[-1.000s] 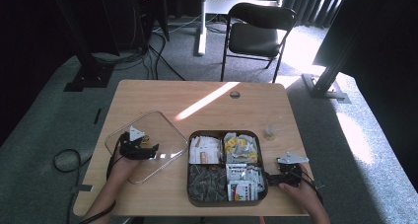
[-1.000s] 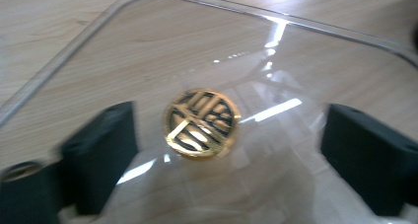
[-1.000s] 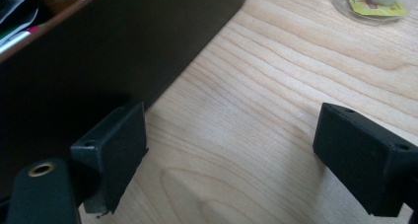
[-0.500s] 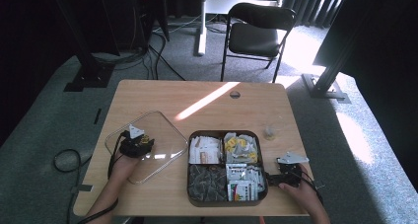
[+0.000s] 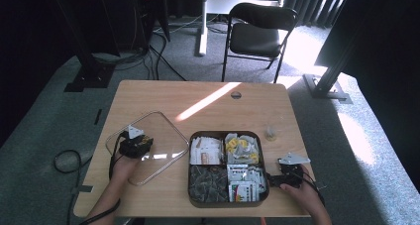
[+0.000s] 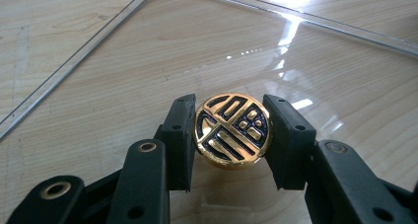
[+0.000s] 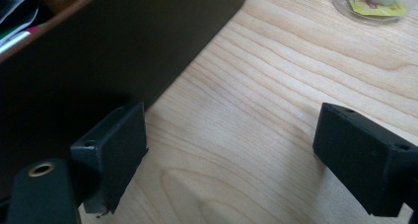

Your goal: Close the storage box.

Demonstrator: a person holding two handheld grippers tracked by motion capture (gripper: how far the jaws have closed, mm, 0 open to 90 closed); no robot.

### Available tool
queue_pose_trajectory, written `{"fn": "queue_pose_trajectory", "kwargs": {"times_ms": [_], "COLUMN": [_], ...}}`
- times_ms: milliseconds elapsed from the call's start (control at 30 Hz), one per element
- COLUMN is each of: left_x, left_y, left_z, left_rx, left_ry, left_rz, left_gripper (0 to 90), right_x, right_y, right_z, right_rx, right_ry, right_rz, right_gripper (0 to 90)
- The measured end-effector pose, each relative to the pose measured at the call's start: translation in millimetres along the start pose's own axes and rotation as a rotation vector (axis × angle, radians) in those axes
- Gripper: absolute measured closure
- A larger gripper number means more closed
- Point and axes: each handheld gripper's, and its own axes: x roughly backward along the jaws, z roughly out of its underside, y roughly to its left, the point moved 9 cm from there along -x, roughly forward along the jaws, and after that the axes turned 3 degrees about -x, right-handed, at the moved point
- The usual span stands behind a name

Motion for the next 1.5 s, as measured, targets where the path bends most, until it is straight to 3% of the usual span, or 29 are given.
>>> {"fn": "queue_pose_trajectory", "kwargs": {"times_ms": [100,167,467,833,933,1500], "left_x": [4.8,8.8,26.9,38.6,42.1,48.2], "left_y": [1.4,2.4,3.9,4.4,0.3,-42.8], "left_z": [-3.6,-6.5,-24.8,-37.2,-40.9,-57.5], "left_rx": [0.014,-0.015,-0.032,-0.021,-0.022,-0.138], "left_ry": [-0.004,-0.005,-0.043,-0.052,-0.058,-0.067], "left_rz": [0.003,-0.012,-0.029,0.006,0.027,0.111], "left_gripper": [58.9,58.9,58.9,58.9,58.9,58.8], "right_x": [0.0,0.0,0.0,0.0,0.0,0.0], "right_y": [0.0,0.0,0.0,0.0,0.0,0.0], "right_z": [0.0,0.0,0.0,0.0,0.0,0.0], "right_rx": [0.000,0.000,0.000,0.000,0.000,0.000], "right_ry": [0.000,0.000,0.000,0.000,0.000,0.000], "right_rz": [0.000,0.000,0.000,0.000,0.000,0.000], "right_gripper": [12.3,12.3,12.4,12.3,12.3,12.3]}}
